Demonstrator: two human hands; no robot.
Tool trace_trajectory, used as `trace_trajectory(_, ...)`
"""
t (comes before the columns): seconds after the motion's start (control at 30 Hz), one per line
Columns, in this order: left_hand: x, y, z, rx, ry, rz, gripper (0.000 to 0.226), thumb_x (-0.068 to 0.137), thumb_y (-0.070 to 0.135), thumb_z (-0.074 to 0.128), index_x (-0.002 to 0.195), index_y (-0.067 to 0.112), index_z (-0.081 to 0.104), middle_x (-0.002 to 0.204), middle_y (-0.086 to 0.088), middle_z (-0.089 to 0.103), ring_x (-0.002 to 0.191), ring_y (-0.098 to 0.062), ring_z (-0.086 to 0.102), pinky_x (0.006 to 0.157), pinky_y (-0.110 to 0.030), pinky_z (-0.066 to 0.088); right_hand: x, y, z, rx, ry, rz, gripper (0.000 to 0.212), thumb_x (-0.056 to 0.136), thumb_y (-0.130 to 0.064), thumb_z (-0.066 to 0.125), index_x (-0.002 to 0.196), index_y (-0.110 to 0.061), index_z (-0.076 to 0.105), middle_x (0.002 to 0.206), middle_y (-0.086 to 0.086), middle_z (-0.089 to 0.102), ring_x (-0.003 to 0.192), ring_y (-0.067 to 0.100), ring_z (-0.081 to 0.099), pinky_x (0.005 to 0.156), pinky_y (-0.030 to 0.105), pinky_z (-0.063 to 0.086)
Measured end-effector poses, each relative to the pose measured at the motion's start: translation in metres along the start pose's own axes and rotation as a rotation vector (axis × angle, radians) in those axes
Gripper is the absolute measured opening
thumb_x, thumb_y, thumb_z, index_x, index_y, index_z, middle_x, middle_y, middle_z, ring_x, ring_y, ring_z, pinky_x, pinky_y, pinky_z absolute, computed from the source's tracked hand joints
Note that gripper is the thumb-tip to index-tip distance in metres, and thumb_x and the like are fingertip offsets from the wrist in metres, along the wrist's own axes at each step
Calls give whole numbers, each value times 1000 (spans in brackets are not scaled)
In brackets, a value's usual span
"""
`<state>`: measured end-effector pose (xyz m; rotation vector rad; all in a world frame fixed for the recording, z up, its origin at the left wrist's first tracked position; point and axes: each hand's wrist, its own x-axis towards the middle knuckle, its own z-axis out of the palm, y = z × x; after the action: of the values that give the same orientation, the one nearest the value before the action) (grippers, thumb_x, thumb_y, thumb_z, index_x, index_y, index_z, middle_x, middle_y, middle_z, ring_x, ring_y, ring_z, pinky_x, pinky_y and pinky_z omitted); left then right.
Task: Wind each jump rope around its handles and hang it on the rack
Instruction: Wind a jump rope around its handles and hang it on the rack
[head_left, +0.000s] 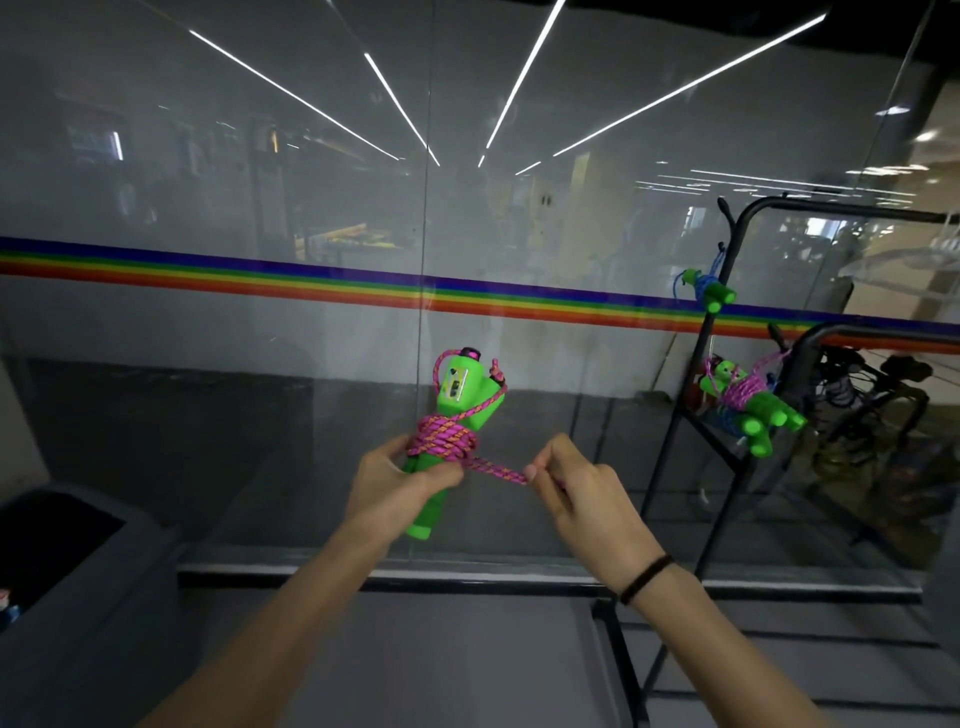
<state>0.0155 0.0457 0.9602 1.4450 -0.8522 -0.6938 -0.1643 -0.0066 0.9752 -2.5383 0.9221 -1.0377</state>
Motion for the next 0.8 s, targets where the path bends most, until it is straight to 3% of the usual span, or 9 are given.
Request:
trace_trajectory(0.07, -2, 1, 3, 24, 0, 55, 49, 38, 37, 75, 84, 22, 68, 71, 2, 69, 59, -14, 62, 55, -26, 48, 1, -7, -1, 39, 57, 3, 13, 92, -21, 52, 81, -20, 44, 49, -12, 44, 47, 8, 44, 49, 21, 28)
trace_trajectory(0.17, -7, 7, 7, 63, -72, 99, 37, 49, 28, 82, 83, 21, 68, 69, 3, 69, 62, -13, 65, 58, -26, 52, 2, -20, -7, 137, 188, -19, 13, 87, -20, 60, 79, -19, 50, 57, -4, 57, 57, 10, 53, 52, 13, 36)
trace_trajectory(0.33, -17, 16, 14, 116, -122, 162, 53, 41, 42, 84, 87, 22, 68, 76, -3, 73, 73, -22, 71, 72, -43, 59, 5, -31, -10, 295, 354, -123, 12, 83, -19, 65, 89, -10, 69, 79, 3, 64, 74, 5, 57, 70, 12, 44)
trace_trajectory(0.47, -28, 27, 16, 209, -99, 226, 59, 39, 53, 83, 89, 25, 66, 78, 4, 72, 74, -9, 69, 70, -32, 59, 6, -35, -11, 362, 384, -191, 20, 85, -16, 58, 93, -4, 71, 93, 5, 56, 92, 4, 54, 79, 12, 45)
trace_trajectory(0.57, -37, 37, 18, 314, -37, 248, 60, 40, 55, 81, 88, 25, 62, 78, 7, 69, 74, -6, 66, 65, -26, 55, 5, -38, -13, 345, 371, -226, 17, 87, -10, 57, 96, -6, 71, 91, 5, 59, 89, 8, 57, 77, 19, 49)
trace_trajectory(0.67, -45, 42, 20, 376, -23, 278, 58, 44, 54, 79, 90, 27, 57, 78, 8, 67, 75, -6, 65, 67, -31, 56, 5, -42, -16, 308, 405, -225, 24, 84, -7, 62, 107, -12, 64, 84, 0, 57, 80, 3, 57, 72, 14, 48)
trace_trajectory(0.8, -49, 40, 22, 213, -175, 256, 58, 48, 45, 76, 99, 29, 54, 88, 5, 69, 82, -9, 67, 75, -40, 58, 6, -49, -24, 246, 492, -246, 15, 79, -8, 70, 90, -10, 61, 79, -3, 60, 75, 4, 58, 66, 16, 53)
